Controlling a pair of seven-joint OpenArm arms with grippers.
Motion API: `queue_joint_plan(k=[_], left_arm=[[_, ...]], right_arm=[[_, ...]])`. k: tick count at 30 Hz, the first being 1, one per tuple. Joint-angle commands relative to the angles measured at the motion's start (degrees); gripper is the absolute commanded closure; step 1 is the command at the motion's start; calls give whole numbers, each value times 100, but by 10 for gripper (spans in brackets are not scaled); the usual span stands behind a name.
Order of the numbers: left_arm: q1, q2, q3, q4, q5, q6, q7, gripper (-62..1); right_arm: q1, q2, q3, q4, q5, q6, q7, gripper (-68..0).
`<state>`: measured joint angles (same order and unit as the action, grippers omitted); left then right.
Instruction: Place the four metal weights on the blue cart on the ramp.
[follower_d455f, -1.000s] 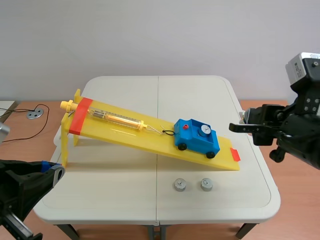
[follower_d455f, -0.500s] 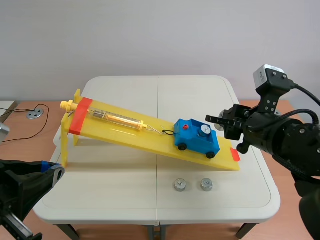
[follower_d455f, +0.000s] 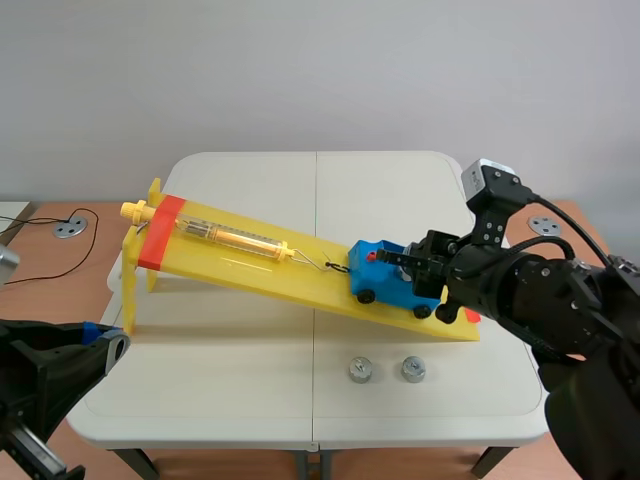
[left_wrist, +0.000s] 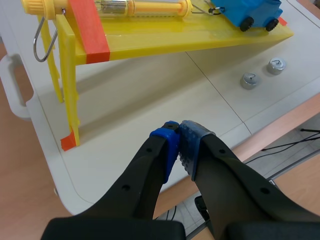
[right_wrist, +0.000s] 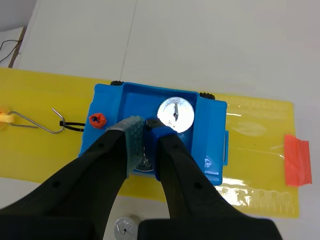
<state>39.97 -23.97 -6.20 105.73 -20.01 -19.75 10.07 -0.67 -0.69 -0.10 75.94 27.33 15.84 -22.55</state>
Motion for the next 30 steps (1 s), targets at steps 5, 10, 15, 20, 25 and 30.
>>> queue_joint_plan(k=[5,10,15,20,25,30], left_arm=[[-129,13,-57,369,-426,-144,-551,-27],[-129,13,-57,369,-426,-144,-551,-27],[-129,13,-57,369,-426,-144,-551,-27],[-129,13,-57,369,-426,-144,-551,-27],[-129,13,-57,369,-426,-144,-551,-27],[-129,13,-57,369,-426,-144,-551,-27]], right_arm=[[557,-90,-28,402,273,310,898,-13],[555,-79,37,402,173,310,1021,-145],[509,-33,323,535,120,562,1029,-194],[295,214,603,1093,122,984,955,-220],[-245,645,658,1867,127,1294,931,-220],[-914,1108,658,2638,120,1410,822,-220]])
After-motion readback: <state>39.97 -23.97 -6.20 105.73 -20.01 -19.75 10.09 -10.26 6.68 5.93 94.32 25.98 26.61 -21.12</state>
